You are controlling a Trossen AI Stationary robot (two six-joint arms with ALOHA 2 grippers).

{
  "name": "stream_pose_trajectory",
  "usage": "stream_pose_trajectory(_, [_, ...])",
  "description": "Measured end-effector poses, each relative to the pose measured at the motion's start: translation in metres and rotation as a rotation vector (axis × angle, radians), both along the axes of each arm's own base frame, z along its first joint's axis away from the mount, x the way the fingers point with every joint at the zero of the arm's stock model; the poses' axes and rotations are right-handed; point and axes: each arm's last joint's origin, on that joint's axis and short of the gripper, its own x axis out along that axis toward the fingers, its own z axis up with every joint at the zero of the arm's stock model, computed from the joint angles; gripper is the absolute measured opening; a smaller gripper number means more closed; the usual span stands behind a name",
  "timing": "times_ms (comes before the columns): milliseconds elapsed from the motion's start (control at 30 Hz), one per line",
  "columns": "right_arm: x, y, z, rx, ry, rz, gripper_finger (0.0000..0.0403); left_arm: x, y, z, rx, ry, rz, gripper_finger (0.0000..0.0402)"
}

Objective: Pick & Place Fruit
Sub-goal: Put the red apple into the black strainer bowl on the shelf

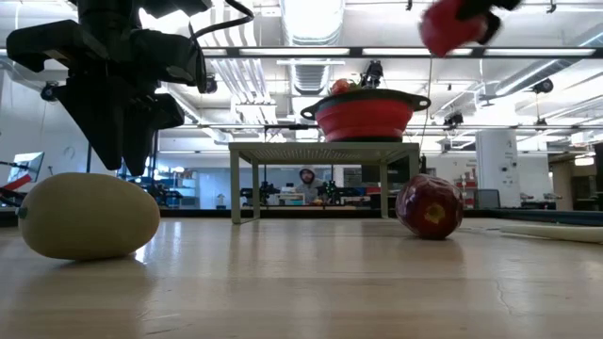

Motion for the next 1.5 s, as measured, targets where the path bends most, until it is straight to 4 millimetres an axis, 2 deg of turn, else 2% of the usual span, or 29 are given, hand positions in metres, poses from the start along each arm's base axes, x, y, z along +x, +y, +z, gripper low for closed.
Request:
stream_pose_trajectory(167, [0.022, -0.019, 0.034, -0.118, -0.031, -0.028, 0.0331, 0.0, 0.0, 0.0, 0.0, 0.0, 0.0, 0.0172])
stream_pose_trajectory(300, [0.042, -0.044, 0.046, -0.167, -0.011, -0.088, 0.0336, 0.0, 0.0, 0.0, 0.0, 0.0, 0.0, 0.0172])
stream_pose_trajectory(433, [0.057, -0.076, 0.042, -0.178, 0.046, -0.181, 0.0335, 0.0, 0.0, 0.0, 0.0, 0.0, 0.0, 0.0172])
stream_pose_trajectory(567, [0.062, -0.106, 0.029, -0.169, 0.115, -0.263, 0.0333, 0.0, 0.0, 0.0, 0.0, 0.0, 0.0, 0.0172])
stream_pose_trajectory(767, [0.07, -0.132, 0.017, -0.178, 0.149, -0.299, 0.0354, 0.0, 0.0, 0.0, 0.0, 0.0, 0.0, 0.0172])
stream_pose_trajectory(1000, [0.08, -0.149, 0.001, -0.173, 0.199, -0.306, 0.0351, 0.0, 0.0, 0.0, 0.0, 0.0, 0.0, 0.0172])
stream_pose_trajectory(1167, [0.084, -0.152, -0.003, -0.179, 0.204, -0.3, 0.0346, 0.0, 0.0, 0.0, 0.0, 0.0, 0.0, 0.0172])
stream_pose_trajectory(1500, [0.085, -0.154, -0.001, -0.193, 0.18, -0.332, 0.038, 0.0, 0.0, 0.0, 0.0, 0.0, 0.0, 0.0172])
